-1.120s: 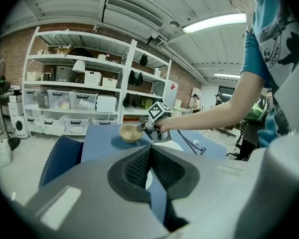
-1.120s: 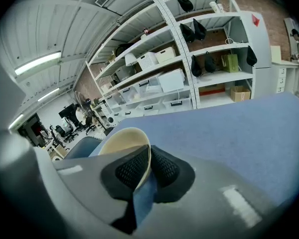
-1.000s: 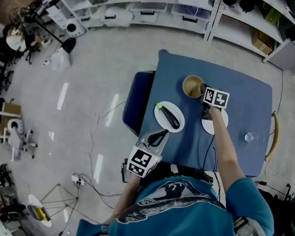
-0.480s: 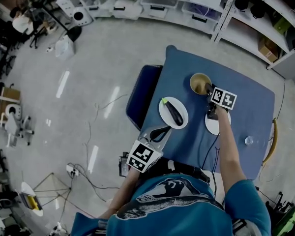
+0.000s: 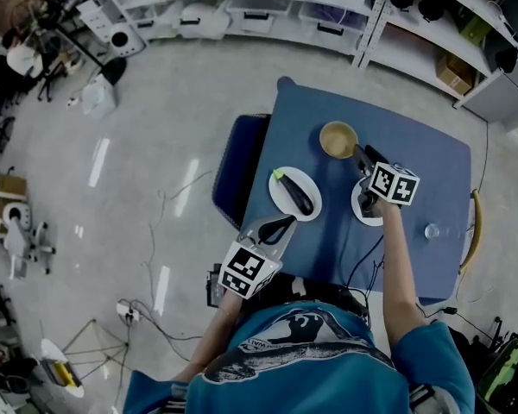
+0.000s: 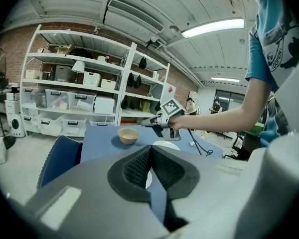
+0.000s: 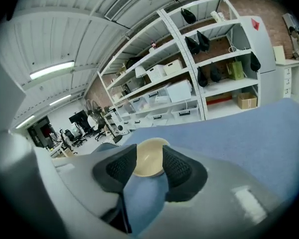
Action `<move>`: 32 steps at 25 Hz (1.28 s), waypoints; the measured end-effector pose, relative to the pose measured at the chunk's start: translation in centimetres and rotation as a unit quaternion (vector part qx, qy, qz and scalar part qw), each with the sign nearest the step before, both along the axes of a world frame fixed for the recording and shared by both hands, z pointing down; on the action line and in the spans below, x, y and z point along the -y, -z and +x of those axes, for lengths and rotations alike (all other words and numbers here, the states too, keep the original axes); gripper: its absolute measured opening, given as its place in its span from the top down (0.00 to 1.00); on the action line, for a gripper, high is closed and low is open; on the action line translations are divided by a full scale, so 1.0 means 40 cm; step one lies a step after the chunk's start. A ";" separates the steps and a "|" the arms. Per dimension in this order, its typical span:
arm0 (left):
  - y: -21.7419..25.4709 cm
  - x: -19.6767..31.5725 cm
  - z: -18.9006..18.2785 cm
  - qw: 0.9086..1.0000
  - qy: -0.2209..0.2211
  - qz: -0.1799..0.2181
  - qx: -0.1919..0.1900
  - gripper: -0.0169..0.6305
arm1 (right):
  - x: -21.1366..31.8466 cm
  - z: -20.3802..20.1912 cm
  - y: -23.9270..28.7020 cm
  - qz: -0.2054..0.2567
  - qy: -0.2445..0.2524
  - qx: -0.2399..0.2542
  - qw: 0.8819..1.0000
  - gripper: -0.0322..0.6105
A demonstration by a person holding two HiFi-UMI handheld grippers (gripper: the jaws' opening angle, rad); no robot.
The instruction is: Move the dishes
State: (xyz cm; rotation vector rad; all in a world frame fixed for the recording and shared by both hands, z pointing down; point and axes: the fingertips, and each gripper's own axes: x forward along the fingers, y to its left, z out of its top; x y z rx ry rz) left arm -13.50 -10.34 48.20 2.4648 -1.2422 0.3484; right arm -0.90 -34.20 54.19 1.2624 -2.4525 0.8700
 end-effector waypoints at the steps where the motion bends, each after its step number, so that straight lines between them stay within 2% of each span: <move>1: 0.001 0.000 0.003 1.000 -0.007 0.001 -0.001 0.95 | -0.020 -0.004 0.021 0.010 0.006 0.004 1.000 0.69; 6: 0.005 0.000 0.018 0.999 -0.040 0.008 -0.005 0.95 | -0.134 -0.022 0.104 0.048 0.020 0.028 0.998 0.69; 11: 0.007 -0.005 0.047 0.996 -0.082 0.012 -0.011 0.95 | -0.260 -0.012 0.151 0.067 0.012 0.039 0.997 0.69; 18: -0.006 -0.030 0.084 0.992 -0.127 0.008 -0.006 0.95 | -0.406 0.020 0.144 0.080 0.001 0.001 0.997 0.69; 24: 0.018 -0.044 0.115 0.991 -0.132 0.017 -0.016 0.95 | -0.507 0.040 0.121 0.074 0.006 -0.009 0.997 0.70; 27: 0.033 -0.054 0.130 0.992 -0.124 0.014 -0.029 0.95 | -0.547 0.056 0.127 0.077 0.013 -0.014 0.997 0.70; 32: 0.054 -0.079 0.141 0.994 -0.103 0.023 -0.028 0.95 | -0.603 0.073 0.148 0.092 0.030 -0.021 0.995 0.71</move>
